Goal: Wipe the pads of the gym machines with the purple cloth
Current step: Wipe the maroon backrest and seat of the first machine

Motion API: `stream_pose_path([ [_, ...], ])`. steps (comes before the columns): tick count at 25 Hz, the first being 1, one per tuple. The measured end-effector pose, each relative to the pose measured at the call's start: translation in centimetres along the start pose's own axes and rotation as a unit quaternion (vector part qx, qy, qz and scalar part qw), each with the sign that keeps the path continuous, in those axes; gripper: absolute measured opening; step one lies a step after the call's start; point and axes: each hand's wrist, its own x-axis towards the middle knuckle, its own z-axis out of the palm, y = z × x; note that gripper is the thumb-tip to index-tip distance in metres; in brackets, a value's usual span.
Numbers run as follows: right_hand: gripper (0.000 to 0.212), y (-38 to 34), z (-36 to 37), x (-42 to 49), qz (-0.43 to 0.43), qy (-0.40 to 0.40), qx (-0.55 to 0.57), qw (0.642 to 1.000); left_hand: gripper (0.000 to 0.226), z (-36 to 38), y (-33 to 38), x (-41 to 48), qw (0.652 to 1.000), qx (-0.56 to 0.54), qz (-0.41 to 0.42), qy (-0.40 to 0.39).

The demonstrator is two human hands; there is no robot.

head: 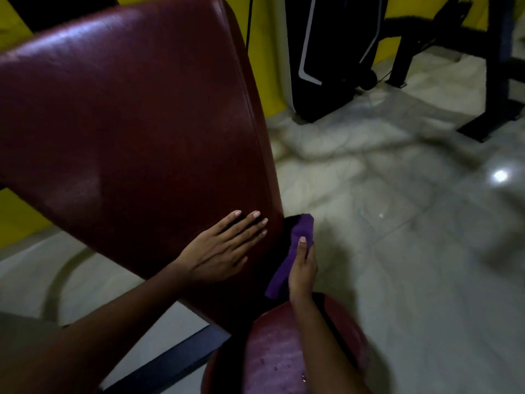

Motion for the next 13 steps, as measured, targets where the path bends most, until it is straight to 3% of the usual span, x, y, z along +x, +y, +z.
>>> stream_pose_path([
  [2, 0.050, -3.5, -1.2, -2.6, 0.007, -0.027, 0.026, 0.999, 0.057, -2.1, 1.3, -0.4, 0.982, -0.163, -0.092, 0.010],
  [3, 0.053, -5.3, -1.7, -4.0, 0.011, -0.047, 0.037, 0.998, 0.057, -4.1, 2.3, -0.7, 0.945, -0.282, -0.165, 0.023],
  [4, 0.056, -7.0, -2.2, -5.8, 0.003, -0.061, 0.036, 0.997, 0.056, -5.9, 3.4, -1.1, 0.880, -0.401, -0.253, 0.031],
  [6, 0.066, -10.3, -3.1, -9.6, -0.051, -0.109, 0.010, 0.993, 0.050, -9.8, 4.8, -1.3, 0.707, -0.570, -0.412, 0.069],
  [8, 0.060, -13.3, -3.5, -13.1, -0.057, -0.202, -0.012, 0.978, 0.045, -13.5, 4.9, -1.2, 0.528, -0.680, -0.498, 0.107],
  [10, 0.052, -15.3, -2.8, -16.5, 0.018, -0.325, 0.006, 0.946, 0.045, -16.9, 4.8, -1.7, 0.342, -0.771, -0.515, 0.155],
  [12, 0.071, -16.8, -2.1, -19.4, 0.088, -0.412, 0.018, 0.907, 0.052, -19.2, 4.4, -3.0, 0.124, -0.827, -0.506, 0.211],
  [13, 0.079, -17.4, -1.9, -20.5, 0.092, -0.442, 0.007, 0.892, 0.051, -19.8, 4.2, -3.9, 0.063, -0.836, -0.489, 0.243],
])
